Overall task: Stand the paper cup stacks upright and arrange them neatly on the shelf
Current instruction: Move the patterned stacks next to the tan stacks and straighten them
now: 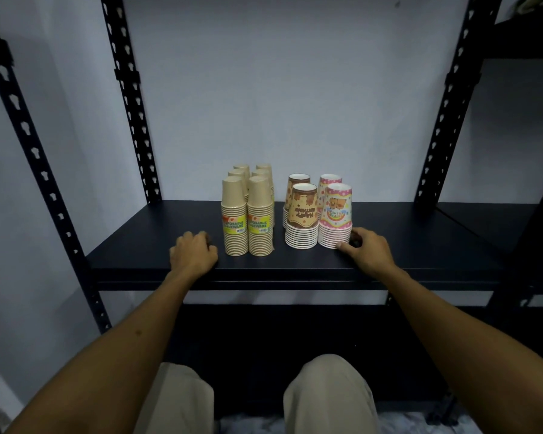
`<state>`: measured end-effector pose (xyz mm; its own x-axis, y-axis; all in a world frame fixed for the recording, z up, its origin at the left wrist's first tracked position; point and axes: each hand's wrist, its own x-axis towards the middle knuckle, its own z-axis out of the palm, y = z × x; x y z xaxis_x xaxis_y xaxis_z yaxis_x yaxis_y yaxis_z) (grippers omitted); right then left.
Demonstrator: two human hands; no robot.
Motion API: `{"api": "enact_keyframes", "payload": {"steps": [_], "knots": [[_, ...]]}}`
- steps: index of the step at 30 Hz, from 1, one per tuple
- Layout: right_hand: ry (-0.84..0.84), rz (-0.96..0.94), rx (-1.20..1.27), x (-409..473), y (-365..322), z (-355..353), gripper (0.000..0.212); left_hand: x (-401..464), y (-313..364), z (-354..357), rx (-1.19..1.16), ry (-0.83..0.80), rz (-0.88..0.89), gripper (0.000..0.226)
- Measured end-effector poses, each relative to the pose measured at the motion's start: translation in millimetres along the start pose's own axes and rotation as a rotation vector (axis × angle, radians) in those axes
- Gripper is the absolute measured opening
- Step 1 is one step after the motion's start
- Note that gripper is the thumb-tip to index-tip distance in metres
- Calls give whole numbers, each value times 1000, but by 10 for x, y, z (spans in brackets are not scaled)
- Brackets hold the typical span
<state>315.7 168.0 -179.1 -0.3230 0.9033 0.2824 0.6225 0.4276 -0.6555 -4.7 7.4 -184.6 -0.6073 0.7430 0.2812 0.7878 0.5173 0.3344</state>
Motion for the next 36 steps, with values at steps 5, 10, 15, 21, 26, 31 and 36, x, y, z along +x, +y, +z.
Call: {"api": "enact_keyframes", "payload": {"steps": [5, 10, 15, 21, 26, 31, 36], "knots": [[2, -11, -7, 18, 17, 23, 53, 12, 43, 13, 70, -4, -11, 34], [5, -25, -17, 24, 39, 30, 53, 103, 45, -33, 68, -43, -24, 30], [-5, -35, 2, 45, 51, 46, 54, 231, 61, 6, 65, -64, -25, 29], [29, 163, 429, 218, 52, -60, 56, 365, 97, 29, 61, -86, -34, 28], [7, 265, 772, 475, 136, -90, 43, 448, 105, 54, 57, -100, -18, 28], [-73, 226, 778, 705, 148, -37, 37, 500, 42, 45, 67, -105, 21, 24], [-146, 186, 813, 817, 69, -41, 33, 471, 2, 85, 88, -66, 61, 28]]}}
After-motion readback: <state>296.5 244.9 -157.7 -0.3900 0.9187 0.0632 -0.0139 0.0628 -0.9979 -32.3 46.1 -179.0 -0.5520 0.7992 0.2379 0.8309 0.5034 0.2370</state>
